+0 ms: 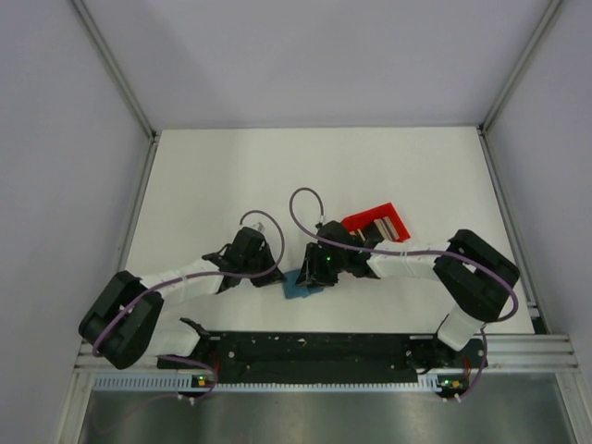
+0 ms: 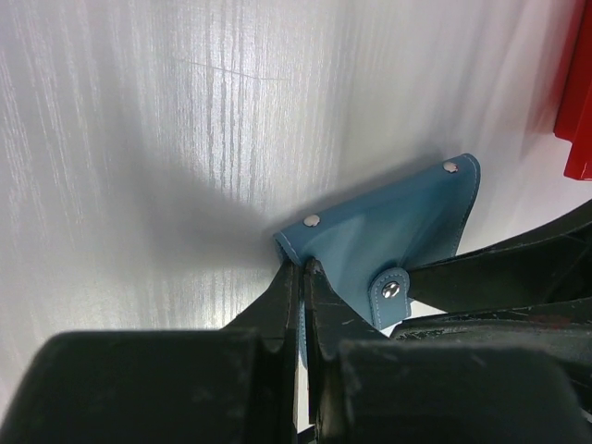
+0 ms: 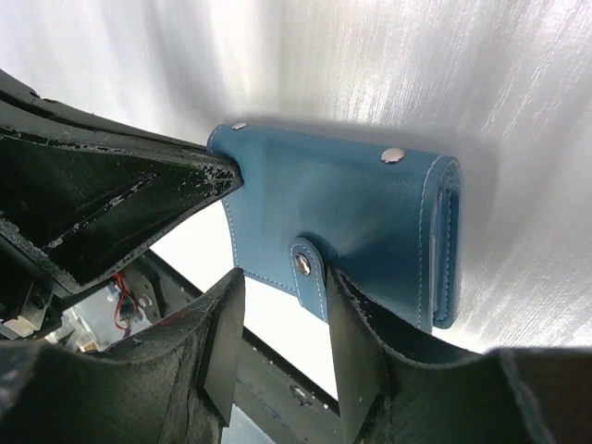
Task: Put the credit cards into the card holder
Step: Open the card holder at the center of the board.
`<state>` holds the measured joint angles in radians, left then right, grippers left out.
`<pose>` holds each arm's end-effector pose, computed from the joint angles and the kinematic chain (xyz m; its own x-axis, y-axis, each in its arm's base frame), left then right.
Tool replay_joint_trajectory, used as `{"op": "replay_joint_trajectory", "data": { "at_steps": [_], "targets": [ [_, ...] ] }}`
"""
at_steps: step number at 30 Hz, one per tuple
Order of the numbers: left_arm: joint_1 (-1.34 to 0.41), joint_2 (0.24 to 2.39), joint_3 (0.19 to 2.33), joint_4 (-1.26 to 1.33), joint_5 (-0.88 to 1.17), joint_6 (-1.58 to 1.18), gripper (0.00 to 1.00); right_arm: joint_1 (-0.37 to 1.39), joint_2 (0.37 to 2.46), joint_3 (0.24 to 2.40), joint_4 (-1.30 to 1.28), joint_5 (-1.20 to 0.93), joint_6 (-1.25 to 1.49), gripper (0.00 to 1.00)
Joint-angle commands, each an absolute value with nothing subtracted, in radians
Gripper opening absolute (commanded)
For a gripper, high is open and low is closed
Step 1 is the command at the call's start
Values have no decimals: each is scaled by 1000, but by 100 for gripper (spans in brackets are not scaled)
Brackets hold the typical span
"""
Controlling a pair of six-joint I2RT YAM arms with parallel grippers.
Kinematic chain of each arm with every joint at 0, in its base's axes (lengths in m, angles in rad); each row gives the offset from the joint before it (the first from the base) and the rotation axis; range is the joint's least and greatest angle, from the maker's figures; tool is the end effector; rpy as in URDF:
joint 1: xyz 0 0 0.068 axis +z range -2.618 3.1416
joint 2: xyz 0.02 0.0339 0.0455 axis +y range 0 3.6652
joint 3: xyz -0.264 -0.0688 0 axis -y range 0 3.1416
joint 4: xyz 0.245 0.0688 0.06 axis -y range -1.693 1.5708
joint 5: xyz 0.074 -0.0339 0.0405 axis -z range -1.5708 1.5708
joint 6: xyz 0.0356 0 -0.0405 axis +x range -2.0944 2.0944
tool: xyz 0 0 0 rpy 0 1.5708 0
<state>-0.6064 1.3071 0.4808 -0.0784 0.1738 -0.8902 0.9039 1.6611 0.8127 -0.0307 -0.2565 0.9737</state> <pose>0.1844 -0.1354 0.1431 -0.9110 -0.2997 -0.2832 -0.0936 0.8192 -0.5658 0.1908 0.2570 0.1488 -0.9792 0.0494 -0.1970 -0.0896 0.7654 0.6373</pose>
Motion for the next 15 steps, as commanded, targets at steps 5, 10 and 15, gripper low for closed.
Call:
{"op": "replay_joint_trajectory", "data": {
  "at_steps": [5,10,15],
  "targets": [
    [-618,1312,457,-129,150,-913,0,928,1574,764,-72,-77,943,41],
    [-620,1310,460,-130,147,-911,0,928,1580,764,-66,-86,934,37],
    [-621,1310,459,-130,149,-919,0,931,1655,772,38,-228,920,33]
  ]
}}
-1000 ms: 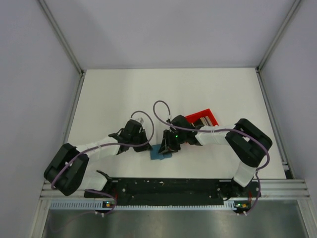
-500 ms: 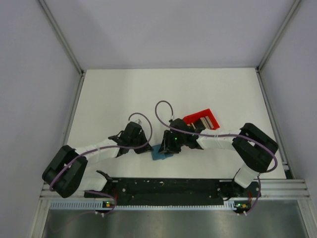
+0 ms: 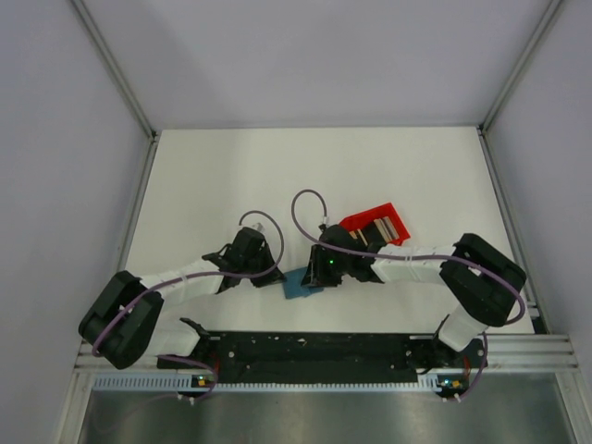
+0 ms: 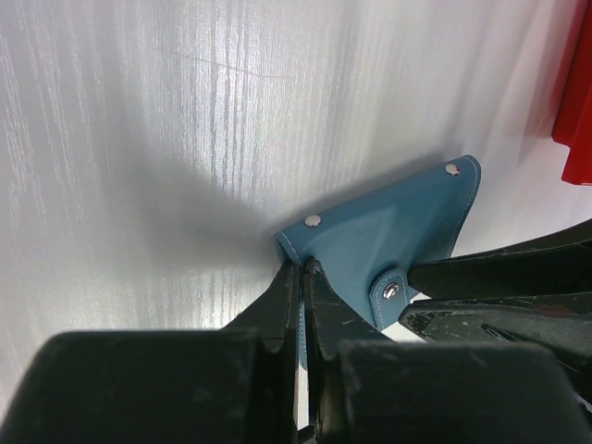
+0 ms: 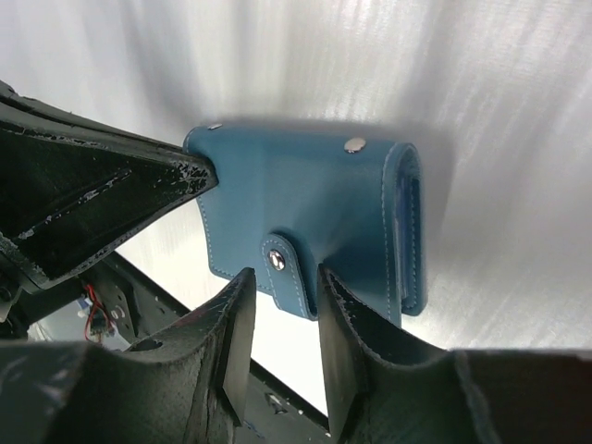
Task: Put the credit cards into the card holder
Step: Open the card holder at the center of the board.
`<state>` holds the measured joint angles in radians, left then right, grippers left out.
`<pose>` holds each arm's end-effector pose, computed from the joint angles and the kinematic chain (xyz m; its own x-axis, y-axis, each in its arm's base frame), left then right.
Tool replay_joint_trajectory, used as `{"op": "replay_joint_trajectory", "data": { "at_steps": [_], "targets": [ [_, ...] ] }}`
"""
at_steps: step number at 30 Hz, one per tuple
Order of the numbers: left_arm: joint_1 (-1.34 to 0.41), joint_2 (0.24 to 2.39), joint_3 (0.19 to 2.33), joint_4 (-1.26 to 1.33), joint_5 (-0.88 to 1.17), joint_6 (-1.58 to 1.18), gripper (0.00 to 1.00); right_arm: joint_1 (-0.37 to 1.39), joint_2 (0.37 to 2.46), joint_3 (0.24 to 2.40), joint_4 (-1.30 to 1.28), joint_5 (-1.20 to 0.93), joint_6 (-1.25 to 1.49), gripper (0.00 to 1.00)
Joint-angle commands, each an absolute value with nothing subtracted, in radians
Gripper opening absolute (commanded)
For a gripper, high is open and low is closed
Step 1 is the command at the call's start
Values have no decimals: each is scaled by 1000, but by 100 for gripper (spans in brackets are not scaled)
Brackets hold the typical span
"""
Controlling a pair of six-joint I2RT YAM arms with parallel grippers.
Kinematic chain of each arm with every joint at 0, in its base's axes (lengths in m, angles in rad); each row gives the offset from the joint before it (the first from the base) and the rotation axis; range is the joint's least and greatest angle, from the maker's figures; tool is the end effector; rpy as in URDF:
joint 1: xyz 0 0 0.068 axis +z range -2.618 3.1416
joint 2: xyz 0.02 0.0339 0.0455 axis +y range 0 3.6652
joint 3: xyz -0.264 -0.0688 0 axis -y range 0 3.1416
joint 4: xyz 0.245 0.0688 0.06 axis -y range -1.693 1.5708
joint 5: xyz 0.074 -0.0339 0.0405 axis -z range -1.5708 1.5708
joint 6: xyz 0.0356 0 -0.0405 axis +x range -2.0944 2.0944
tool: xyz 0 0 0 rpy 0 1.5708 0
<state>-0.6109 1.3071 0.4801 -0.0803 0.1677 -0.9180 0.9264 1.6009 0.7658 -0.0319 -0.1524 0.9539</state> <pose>0.1837 -0.1359 0.1427 -0.9082 -0.3202 -0.2696 -0.1180 0.8137 -0.5691 0.1804 0.2491 0.1528 -0.9576 0.0676 -0.2800 -0.1177 0.7952 0.5948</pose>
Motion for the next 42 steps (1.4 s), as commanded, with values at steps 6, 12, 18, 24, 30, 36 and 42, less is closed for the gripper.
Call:
{"op": "replay_joint_trajectory", "data": {
  "at_steps": [6,12,18,24,30,36,42],
  "targets": [
    [-621,1304,459,-127,149,-930,0,942,1704,819,12,-272,894,27],
    [-627,1304,457,-120,150,-937,0,948,1756,851,14,-314,867,22],
    [-626,1310,457,-120,146,-949,0,957,1769,865,29,-313,812,0],
    [-627,1315,454,-129,132,-977,0,985,1750,865,112,-319,712,0],
    [-626,1331,465,-156,101,-1015,0,1042,1721,867,175,-319,601,0],
    [-626,1336,463,-175,69,-1058,0,1046,1698,801,294,-373,589,0],
    [-626,1331,456,-166,60,-1083,0,1069,1700,802,371,-391,583,0]
  ]
}}
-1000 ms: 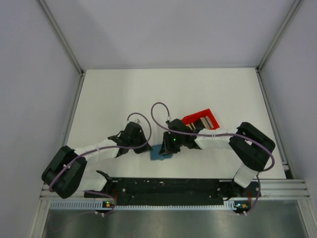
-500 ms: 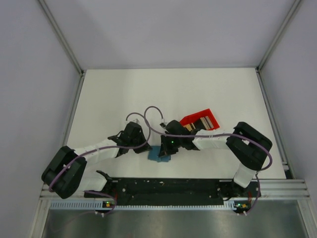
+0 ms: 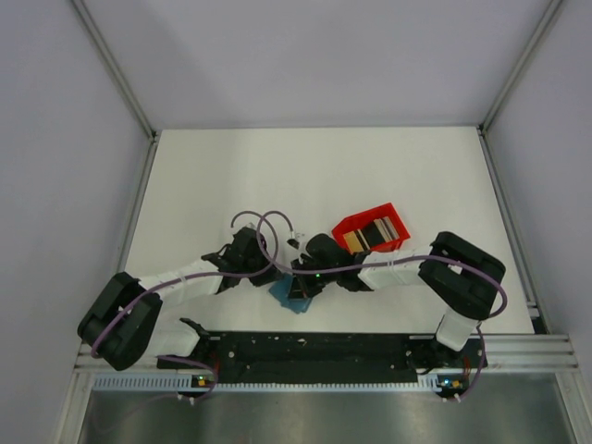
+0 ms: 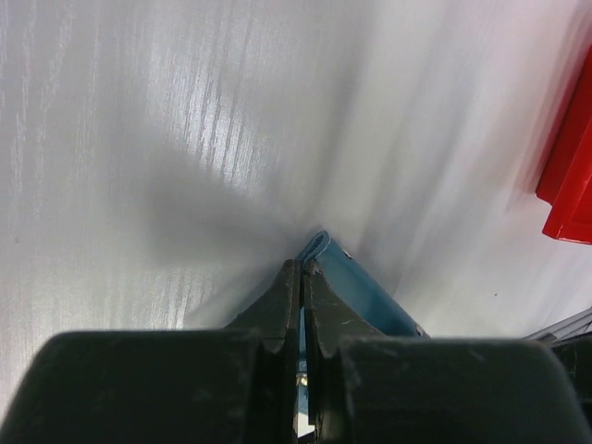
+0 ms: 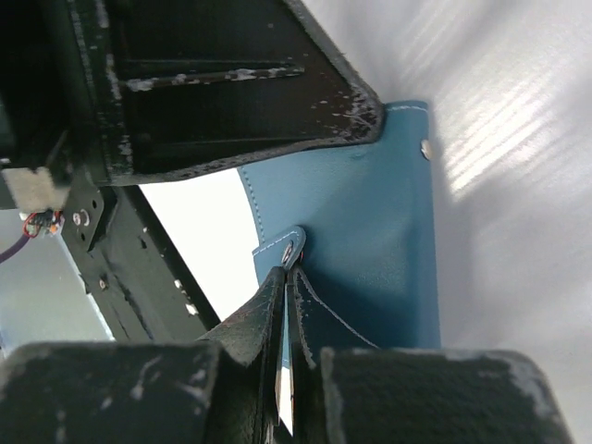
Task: Put the credit cards into the card holder
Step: Open the card holder at the center of the board.
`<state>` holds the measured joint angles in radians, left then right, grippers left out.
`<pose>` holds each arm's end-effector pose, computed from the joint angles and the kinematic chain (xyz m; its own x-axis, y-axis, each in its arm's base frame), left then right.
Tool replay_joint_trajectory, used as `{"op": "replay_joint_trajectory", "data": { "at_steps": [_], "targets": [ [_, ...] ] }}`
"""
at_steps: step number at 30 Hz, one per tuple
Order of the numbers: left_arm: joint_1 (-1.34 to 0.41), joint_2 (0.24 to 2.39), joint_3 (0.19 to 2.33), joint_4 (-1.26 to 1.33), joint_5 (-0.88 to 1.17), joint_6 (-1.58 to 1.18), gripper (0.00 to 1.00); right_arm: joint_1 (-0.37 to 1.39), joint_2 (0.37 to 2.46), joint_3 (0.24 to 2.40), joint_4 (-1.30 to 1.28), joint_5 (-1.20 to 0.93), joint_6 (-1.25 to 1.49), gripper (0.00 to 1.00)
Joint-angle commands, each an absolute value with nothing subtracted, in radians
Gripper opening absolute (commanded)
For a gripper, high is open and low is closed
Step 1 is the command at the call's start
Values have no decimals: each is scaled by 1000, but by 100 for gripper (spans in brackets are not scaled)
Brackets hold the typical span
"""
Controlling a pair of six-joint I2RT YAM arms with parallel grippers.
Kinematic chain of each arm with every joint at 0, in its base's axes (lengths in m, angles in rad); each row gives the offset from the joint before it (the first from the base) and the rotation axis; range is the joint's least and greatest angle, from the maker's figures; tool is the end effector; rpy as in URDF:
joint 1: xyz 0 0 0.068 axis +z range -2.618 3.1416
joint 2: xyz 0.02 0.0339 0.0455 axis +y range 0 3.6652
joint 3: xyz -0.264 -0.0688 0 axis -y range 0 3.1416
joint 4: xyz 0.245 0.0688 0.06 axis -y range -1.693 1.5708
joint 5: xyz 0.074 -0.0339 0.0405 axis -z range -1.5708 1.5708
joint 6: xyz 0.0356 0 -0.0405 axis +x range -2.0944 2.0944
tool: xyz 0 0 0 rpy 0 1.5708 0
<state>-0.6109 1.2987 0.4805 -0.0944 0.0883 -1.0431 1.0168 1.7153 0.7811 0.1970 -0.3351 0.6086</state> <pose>0.1844 -0.1329 0.1434 -0.8581 -0.4497 -0.2477 -0.2499 0.7873 -0.5636 0.1645 0.2881 0.1411 -0.8225 -0.3034 -0.4810 -0.5618 0.5646 0.6046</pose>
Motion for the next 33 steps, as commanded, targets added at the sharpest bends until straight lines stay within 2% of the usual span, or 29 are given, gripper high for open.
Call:
{"op": "replay_joint_trajectory", "data": {
  "at_steps": [1,10,16,18,19,22,29,33],
  "targets": [
    [-626,1331,453,-163,61,-1088,0,1072,1704,810,370,-390,581,0],
    [-626,1322,425,-140,66,-1104,0,1086,1695,825,436,-413,569,0],
    [-626,1301,416,-146,46,-1109,0,1088,1640,808,347,-376,552,0],
    [-623,1290,416,-144,44,-1105,0,1085,1641,816,283,-434,535,12],
    [-624,1287,420,-144,44,-1103,0,1083,1641,816,253,-458,525,14],
    [-623,1279,423,-144,48,-1098,0,1081,1638,769,302,-595,537,29],
    [-618,1281,422,-137,58,-1101,0,1085,1661,762,250,-745,503,34],
    [-617,1278,420,-137,61,-1101,0,1083,1691,778,195,-707,509,34]
  ]
}}
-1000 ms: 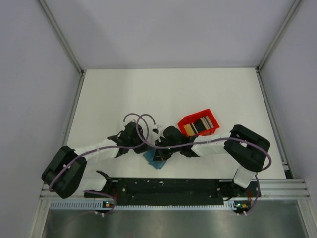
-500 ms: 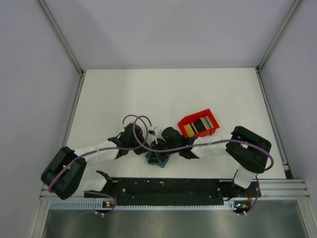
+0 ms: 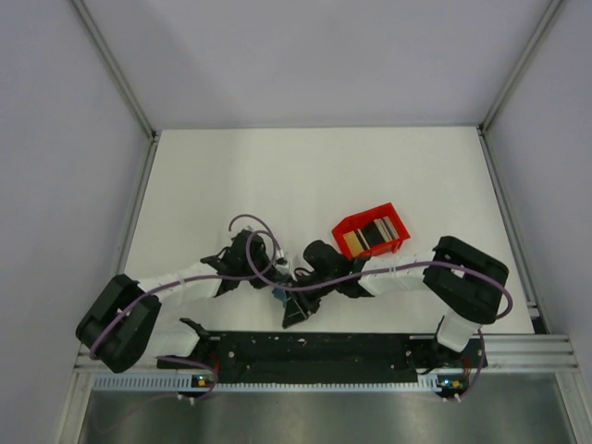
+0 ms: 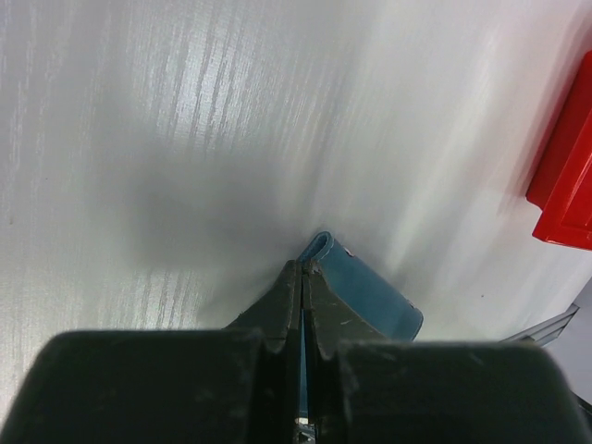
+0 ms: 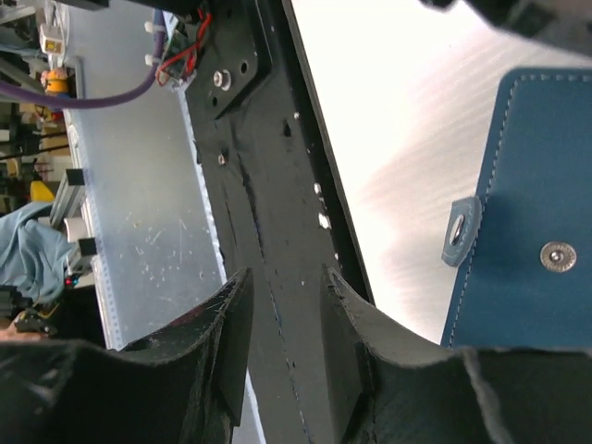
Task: Put the credit cards into the card holder
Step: Open the card holder at the center of the board.
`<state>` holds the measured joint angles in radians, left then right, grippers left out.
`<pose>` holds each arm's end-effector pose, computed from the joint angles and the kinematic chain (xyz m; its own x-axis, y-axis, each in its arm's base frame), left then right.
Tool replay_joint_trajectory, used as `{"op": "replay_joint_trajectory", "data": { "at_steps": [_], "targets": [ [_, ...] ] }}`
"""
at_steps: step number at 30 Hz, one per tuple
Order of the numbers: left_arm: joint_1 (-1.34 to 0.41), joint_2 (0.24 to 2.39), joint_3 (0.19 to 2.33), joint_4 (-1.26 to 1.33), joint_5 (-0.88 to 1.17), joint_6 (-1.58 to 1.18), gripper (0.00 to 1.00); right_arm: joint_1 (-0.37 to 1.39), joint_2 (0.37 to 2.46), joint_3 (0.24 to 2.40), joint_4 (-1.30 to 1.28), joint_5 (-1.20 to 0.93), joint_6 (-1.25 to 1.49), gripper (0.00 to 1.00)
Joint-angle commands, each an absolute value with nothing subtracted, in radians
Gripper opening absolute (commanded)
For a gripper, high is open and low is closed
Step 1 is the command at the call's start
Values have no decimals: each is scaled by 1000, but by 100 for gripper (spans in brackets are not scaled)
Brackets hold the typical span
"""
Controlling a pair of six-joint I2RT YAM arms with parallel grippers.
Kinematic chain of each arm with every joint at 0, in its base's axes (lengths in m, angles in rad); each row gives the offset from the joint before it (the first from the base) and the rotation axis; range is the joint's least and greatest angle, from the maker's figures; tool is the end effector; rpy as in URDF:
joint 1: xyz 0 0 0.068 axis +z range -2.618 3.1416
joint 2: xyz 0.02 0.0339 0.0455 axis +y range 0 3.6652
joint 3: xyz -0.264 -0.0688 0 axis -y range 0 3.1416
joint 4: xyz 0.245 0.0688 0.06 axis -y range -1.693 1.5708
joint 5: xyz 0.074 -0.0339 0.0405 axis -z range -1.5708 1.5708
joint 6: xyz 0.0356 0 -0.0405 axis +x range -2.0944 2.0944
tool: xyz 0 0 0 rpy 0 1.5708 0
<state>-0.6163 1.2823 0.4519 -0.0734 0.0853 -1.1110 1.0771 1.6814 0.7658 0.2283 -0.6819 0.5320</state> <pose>0.1795 -0.1309 0.1402 -0.8392 -0.4998 -0.2145 -0.2999 0.7543 -0.5841 0.1340 0.2964 0.1537 -0.7230 -0.5125 -0.4633 -0.6356 0.2308 0.7367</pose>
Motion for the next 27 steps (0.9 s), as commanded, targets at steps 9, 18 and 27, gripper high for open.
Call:
{"op": "replay_joint_trajectory", "data": {
  "at_steps": [9,18,27],
  "targets": [
    [-617,1229,413,-158,77,-1068,11,983,1525,687,131,-468,678,36],
    [-617,1086,422,-304,20,-1006,42,983,1634,730,40,-408,755,36],
    [-615,1042,523,-442,-74,-855,52,962,1687,844,-127,-169,579,36]
  ]
}}
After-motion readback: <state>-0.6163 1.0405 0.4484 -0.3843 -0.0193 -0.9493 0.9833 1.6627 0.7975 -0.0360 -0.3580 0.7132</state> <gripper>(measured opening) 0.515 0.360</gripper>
